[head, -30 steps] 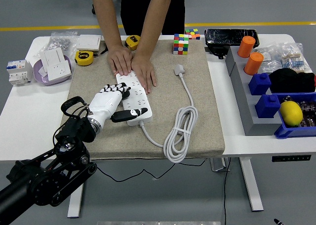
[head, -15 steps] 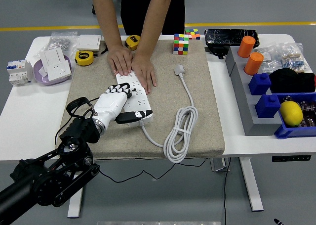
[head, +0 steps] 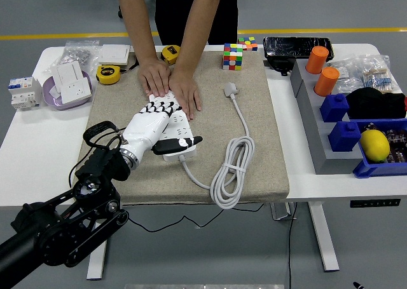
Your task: Pick up the plug,place it near the board,insert it into the board,press the button
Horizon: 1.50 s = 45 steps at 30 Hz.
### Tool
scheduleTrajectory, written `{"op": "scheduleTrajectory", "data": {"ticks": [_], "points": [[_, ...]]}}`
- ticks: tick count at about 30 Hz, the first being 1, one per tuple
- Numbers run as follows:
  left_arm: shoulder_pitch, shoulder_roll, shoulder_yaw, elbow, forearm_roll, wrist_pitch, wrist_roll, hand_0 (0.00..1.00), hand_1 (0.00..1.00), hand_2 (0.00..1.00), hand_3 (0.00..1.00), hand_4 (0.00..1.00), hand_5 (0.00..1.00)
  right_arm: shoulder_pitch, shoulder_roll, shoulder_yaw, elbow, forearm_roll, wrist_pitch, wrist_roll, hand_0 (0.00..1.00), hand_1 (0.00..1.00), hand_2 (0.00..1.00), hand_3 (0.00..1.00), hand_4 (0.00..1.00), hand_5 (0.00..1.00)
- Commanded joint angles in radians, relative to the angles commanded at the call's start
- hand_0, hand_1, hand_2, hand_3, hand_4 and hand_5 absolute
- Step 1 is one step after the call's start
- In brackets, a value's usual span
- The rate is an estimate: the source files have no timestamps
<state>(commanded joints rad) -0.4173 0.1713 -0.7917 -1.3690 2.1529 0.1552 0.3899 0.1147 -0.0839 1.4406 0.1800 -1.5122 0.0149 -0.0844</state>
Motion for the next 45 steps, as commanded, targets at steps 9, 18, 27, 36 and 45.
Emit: {"op": "scheduleTrajectory", "data": {"ticks": [9,18,27,36,45], "points": [[0.018,0.005,0.007,-0.154,0.004,-0.063,0.050,0.297,0.189,0.296,0.885,0.844,0.491,-0.002,-0.001,0.000,0.000,-0.002,0.000,-0.001,0.821,0.733,0.741,0.774,0.998,0.878],[0.019,0.006,0.012,-0.142,0.015,-0.195,0.149,0.171,0.050,0.149,0.833,0.693,0.313,0.002,-0.002,-0.002,0.000,0.003,-0.001,-0.001,0.821,0.733,0.741,0.774,0.998,0.878],[0.015,0.001,0.032,-0.091,0.002,-0.245,0.161,0.141,0.039,0.146,0.849,0.492,0.049,0.003,-0.001,-0.003,0.000,0.006,-0.001,0.000,0.821,0.733,0.742,0.774,0.998,0.878],[0.010,0.000,0.037,-0.048,-0.004,-0.253,0.162,0.139,0.038,0.145,0.852,0.485,0.112,0.004,-0.001,0.000,0.000,0.004,-0.001,0.000,0.821,0.733,0.741,0.774,0.998,0.878],[0.008,0.002,0.038,-0.042,-0.004,-0.278,0.177,0.138,0.038,0.146,0.827,0.494,0.010,0.004,0.000,0.000,0.000,0.005,-0.001,0.001,0.821,0.733,0.742,0.774,0.998,0.878]]}}
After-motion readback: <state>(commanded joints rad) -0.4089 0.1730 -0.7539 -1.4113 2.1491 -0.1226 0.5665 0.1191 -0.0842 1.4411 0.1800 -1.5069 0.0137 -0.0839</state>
